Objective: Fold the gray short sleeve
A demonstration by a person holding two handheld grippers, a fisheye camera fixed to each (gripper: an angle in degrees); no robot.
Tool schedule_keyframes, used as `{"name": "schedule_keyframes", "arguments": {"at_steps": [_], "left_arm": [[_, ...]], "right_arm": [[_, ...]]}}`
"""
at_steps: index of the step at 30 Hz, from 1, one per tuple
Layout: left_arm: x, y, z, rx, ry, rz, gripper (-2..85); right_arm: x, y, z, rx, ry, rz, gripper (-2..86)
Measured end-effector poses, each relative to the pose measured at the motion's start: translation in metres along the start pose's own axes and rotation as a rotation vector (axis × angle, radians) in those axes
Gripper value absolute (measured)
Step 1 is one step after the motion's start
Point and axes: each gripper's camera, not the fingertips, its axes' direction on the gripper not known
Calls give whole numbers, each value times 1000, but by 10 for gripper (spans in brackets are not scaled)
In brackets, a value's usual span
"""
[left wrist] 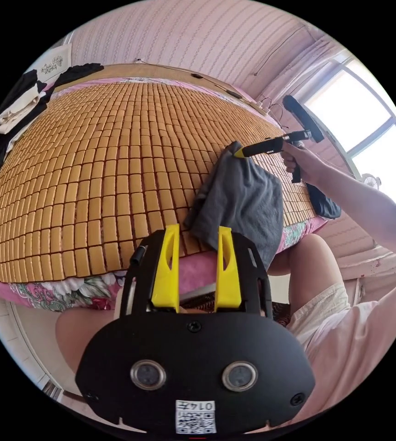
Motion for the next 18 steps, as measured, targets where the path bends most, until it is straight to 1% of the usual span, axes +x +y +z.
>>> {"name": "schedule_keyframes", "arguments": {"at_steps": [1, 3, 4, 5, 6, 9, 12, 14, 16, 18], "left_arm": [[4, -6, 8, -22, -14, 15, 114], [9, -11, 18, -66, -62, 32, 100], [16, -10, 17, -40, -88, 90, 81], [21, -9, 20, -52, -68, 138, 57], [23, -8, 19, -48, -73, 137, 45], [36, -2, 6, -29, -103, 178, 35], [52, 10, -28, 81, -56, 244, 30], [77, 22, -54, 153, -66, 387, 28], [99, 31, -70, 182, -74, 488, 27], [122, 36, -87, 209, -56, 555, 26]], "right_arm": [[-4, 0, 6, -28, -22, -9, 123], [-9, 3, 3, -5, -15, -3, 111], [-11, 7, 1, -6, -56, -8, 94], [-12, 10, -1, 1, -72, -8, 85], [-13, 18, -9, 31, -82, -9, 78], [-22, 55, -43, 171, -122, -28, 69], [-35, 115, -88, 334, -134, -43, 67], [-42, 158, -114, 429, -129, -31, 66], [-49, 217, -143, 535, -134, 2, 66], [-55, 258, -159, 592, -129, 22, 66]]}}
